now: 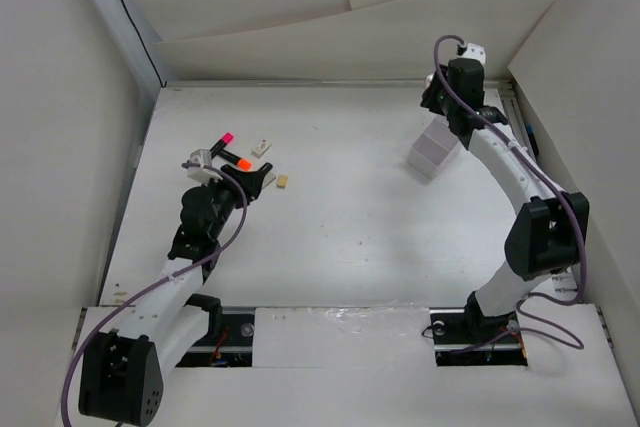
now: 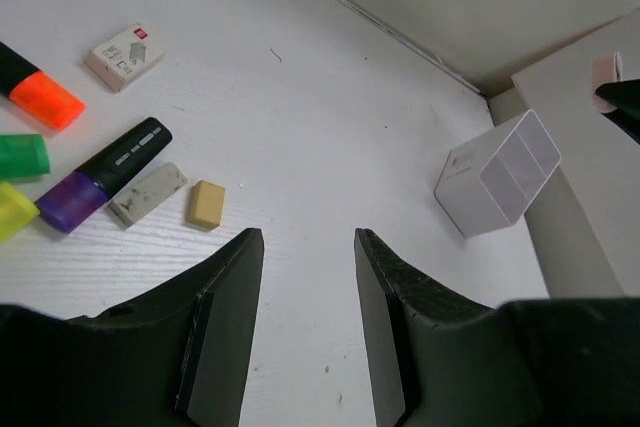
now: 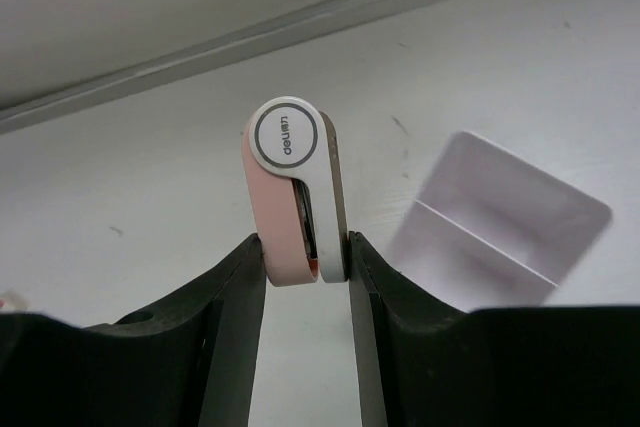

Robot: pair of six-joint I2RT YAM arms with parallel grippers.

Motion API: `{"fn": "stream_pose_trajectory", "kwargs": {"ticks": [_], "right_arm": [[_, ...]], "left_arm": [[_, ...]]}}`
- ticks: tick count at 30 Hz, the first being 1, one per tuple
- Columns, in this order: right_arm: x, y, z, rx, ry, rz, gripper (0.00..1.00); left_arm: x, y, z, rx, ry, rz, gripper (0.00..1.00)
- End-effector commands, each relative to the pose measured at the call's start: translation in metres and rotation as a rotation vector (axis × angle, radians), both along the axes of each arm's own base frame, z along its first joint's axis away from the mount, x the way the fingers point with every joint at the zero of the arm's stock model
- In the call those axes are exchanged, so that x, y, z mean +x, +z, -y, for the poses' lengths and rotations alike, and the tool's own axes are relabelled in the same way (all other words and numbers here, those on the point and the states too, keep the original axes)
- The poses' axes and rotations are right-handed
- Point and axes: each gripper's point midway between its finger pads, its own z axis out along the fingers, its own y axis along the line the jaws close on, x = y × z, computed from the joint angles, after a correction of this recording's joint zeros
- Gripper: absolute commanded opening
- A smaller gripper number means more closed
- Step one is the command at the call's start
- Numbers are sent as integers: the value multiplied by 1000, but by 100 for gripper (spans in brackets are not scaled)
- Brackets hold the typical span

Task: Sort the stationery into containers
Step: Place the stapler in the storage box.

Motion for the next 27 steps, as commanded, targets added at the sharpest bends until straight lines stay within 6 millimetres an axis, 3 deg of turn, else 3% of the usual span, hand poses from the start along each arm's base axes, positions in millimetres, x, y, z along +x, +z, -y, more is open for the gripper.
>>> {"fn": "stream_pose_trajectory", "kwargs": {"ticks": [1,4,8,14,21,27], "right_arm": [[-7,-20,39,42,-149,-77,17],[-10,-33,56,57,-194,-108,17],[-8,-33,77,85,-229,-109,17],[0,-35,83,115,-220,-133,17],[0,-60,93,149,-218,-174,17],[3,-66,101,154,-229,-186,19]], "left_arm": [[1,27,10,-29,-52,89,38],[2,24,10,-28,-52,80,38],[2,26,12,-30,-61,89,38],[2,23,13,-29,-64,80,38],[1,26,12,-30,-62,89,39],[1,29,11,-31,-53,98,39]]}}
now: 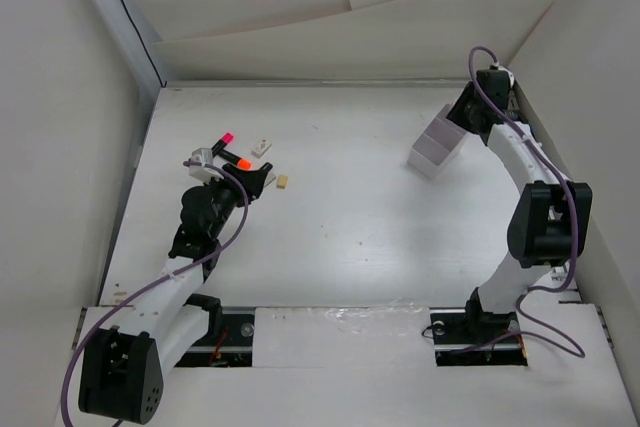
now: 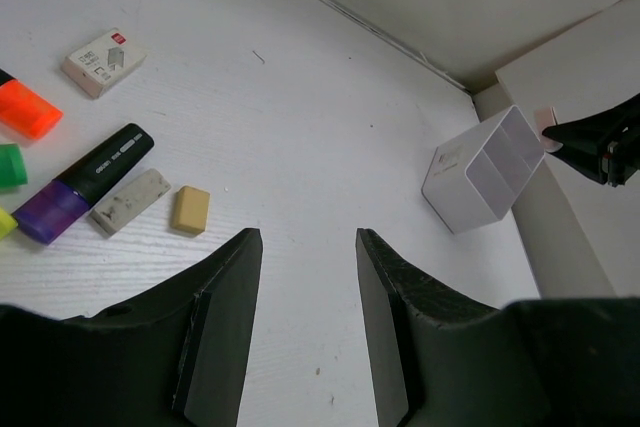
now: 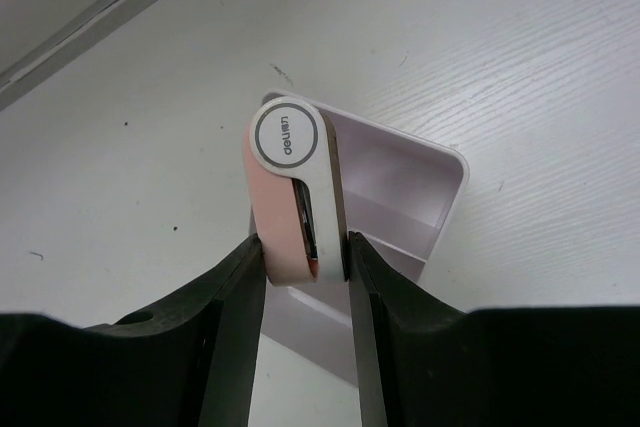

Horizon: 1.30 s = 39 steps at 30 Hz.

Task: Sort the stationery into containers
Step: Place the stapler in the storage box.

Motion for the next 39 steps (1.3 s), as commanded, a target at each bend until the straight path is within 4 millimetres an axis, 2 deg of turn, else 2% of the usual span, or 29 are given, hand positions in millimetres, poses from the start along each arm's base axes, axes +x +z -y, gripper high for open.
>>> {"fn": "stream_pose_trajectory", "kwargs": {"ticks": [1,12,17,22,23,26,31,38,39], "right_arm": [[10,8,1,26,3,43,19],[6,-10,-8,54,43,15,22],[6,-10,-1,49,27,15,24],[4,-15,1,43,17,5,35],[4,-10,1,43,18,14,36],[2,-14,0,43,17,5,39],[2,-14,2,38,10,5,39],[0,-18,2,38,10,-5,50],[-1,-14,2,38,10,4,51]], "left_arm": [[1,27,3,-21,-14,86,39],[0,30,4,-31,-15,92,39],[0,25,2,-29,-5,83,39],[-1,28,2,-31,-7,92,39],[-1,28,2,-31,-7,92,39],[-2,28,4,-32,-16,92,39],[-2,28,4,-32,-16,92,39],[-3,31,3,-33,-16,101,39],[-3,31,3,-33,-16,101,39]]}}
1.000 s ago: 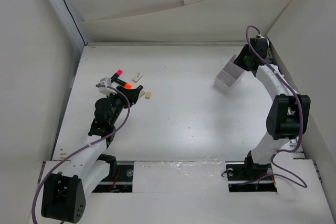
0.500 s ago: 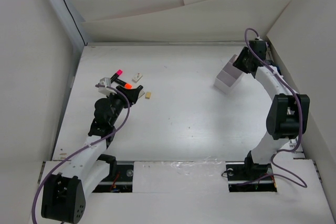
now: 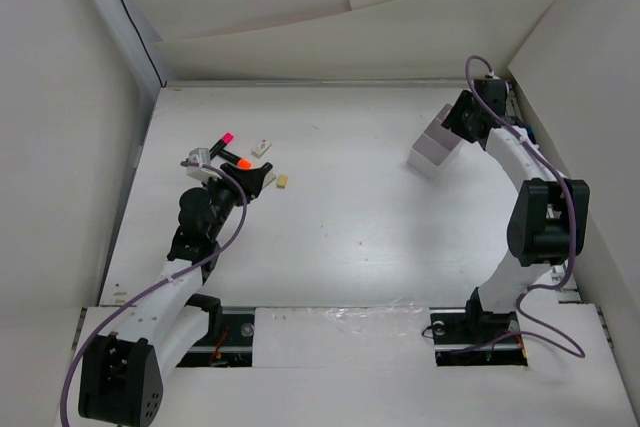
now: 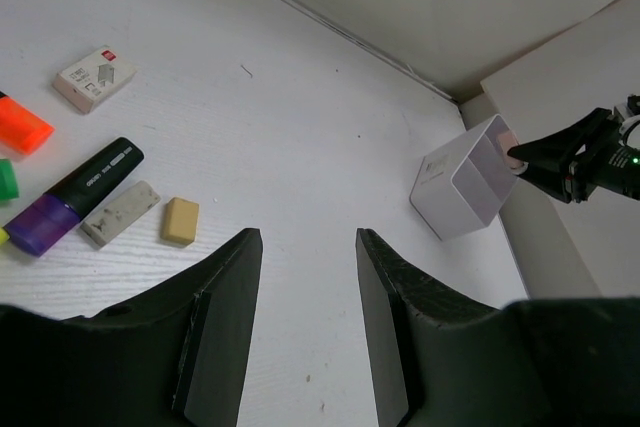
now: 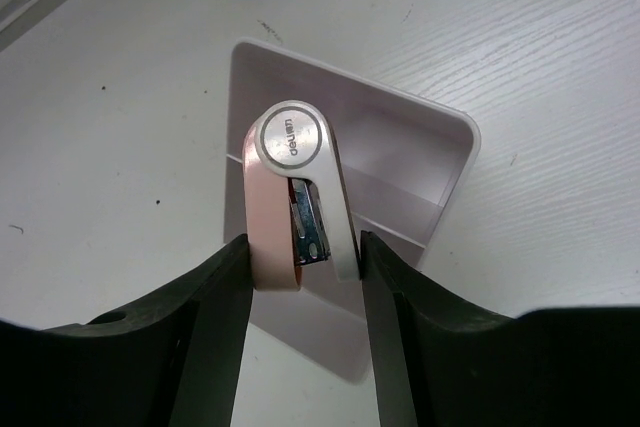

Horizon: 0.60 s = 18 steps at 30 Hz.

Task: Sort the stationery into containers
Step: Place the stapler in the storage box.

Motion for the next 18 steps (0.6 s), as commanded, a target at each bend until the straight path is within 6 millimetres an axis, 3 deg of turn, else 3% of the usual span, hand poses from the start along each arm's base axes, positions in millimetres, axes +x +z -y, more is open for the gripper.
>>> {"fn": "stream_pose_trajectory", "kwargs": {"ticks": [1,6,12,18], "right_arm": [[7,15,6,0,-23,62,51],[3,14,5,8,-28,58,51],[3,16,10,7,-38,68,59],[3,35,14,14,-52,109,68]], "left_arm": [[-1,20,4,-19,-17,67,39],[-1,20,4,-19,-17,67,39],[0,17,4,-17,-17,58,39],[0,17,4,-17,-17,58,39]]}}
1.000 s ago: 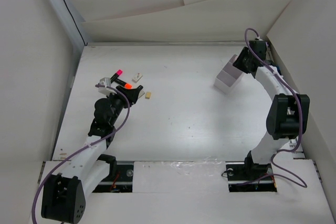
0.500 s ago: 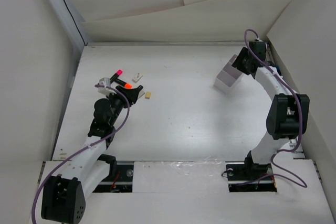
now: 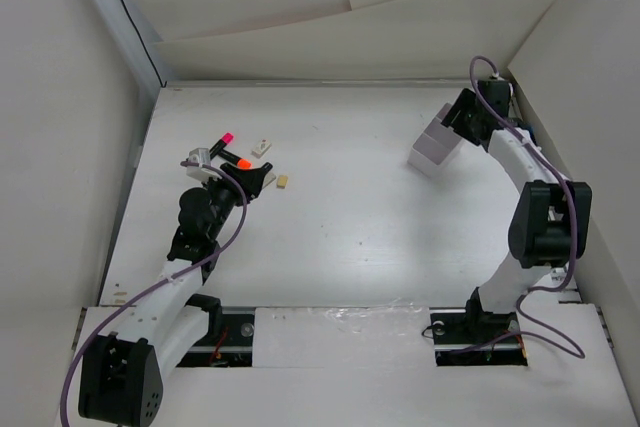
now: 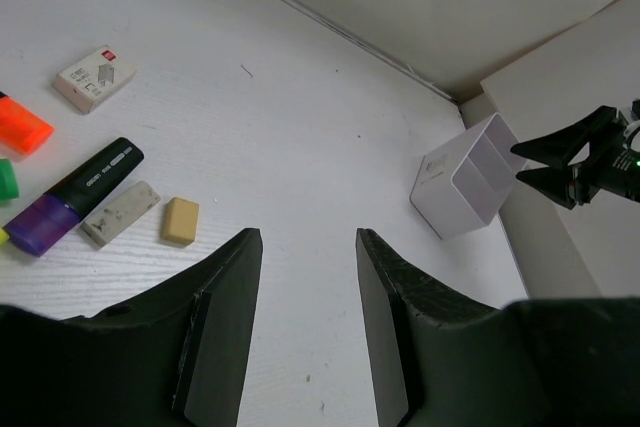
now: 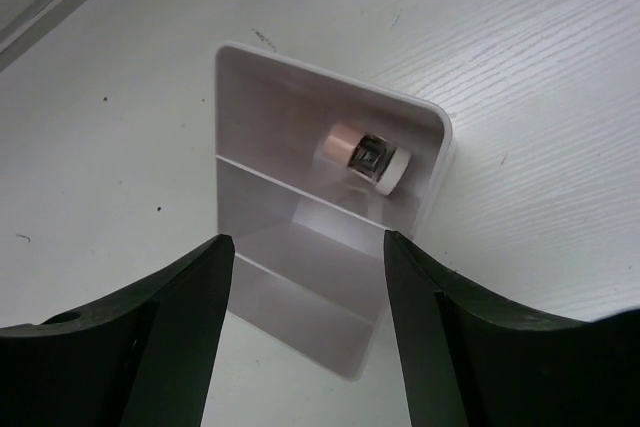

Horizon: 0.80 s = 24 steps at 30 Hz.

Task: Sort the stationery into containers
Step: Place the stapler in the storage box, then pick up the stapler from the center of the board.

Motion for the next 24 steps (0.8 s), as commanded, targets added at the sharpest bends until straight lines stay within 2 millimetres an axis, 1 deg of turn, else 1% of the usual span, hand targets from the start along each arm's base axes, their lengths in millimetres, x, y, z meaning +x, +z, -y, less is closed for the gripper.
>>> {"fn": "stream_pose_trajectory", "kwargs": {"ticks": [1,2,4,5,6,8,9,10,11,12,13,14,15,16,17,18,19,20,21,22,23,24], "right_arm": [[6,38,9,-2,-30,108,68],[5,42,9,-2,-30,117,68],[5,42,9,-2,-30,117,68],[6,51,9,-2,-30,137,68],[5,55,9,-3,-30,146,68],[2,59,5,16,-17,162,68],[-3,53,4,24,-22,154,66],[-5,65,-5,38,-3,197,65],[-7,68,-14,51,26,213,63],[-9,71,-30,60,66,232,60],[-13,78,-39,63,87,256,53],[-15,74,-49,65,108,247,49],[-17,74,-70,66,147,246,44],[-19,82,-81,62,177,263,36],[-21,82,-91,52,199,263,25],[-23,82,-100,50,214,263,18],[-28,82,-122,56,262,262,12],[-31,82,-132,54,279,262,5],[-34,78,-142,44,301,262,5],[-40,77,-162,37,329,268,4],[-45,63,-171,31,348,244,4],[-48,61,-181,41,358,249,2]], "left_arm": [[0,17,4,-17,-17,57,39],[0,17,4,-17,-17,57,39],[1,17,2,-17,-8,58,39],[2,14,3,-15,-8,49,39],[2,14,3,-15,-8,49,39],[2,14,3,-15,-8,49,39],[2,14,3,-15,-8,49,39],[2,14,3,-15,-8,49,39],[2,14,3,-15,-8,49,39],[2,14,3,-15,-8,49,39],[2,14,3,-15,-8,49,39],[2,14,3,-15,-8,49,39],[2,14,3,-15,-8,49,39],[3,14,1,-14,4,49,39],[4,7,-1,-8,13,22,39],[8,4,-4,-3,39,3,39],[11,7,-6,10,51,0,39],[13,-1,-8,31,61,-33,39],[15,-3,-10,36,74,-51,39],[21,-10,-15,47,105,-82,39],[24,-14,-16,64,113,-98,42],[25,-20,-16,71,113,-125,43]]}}
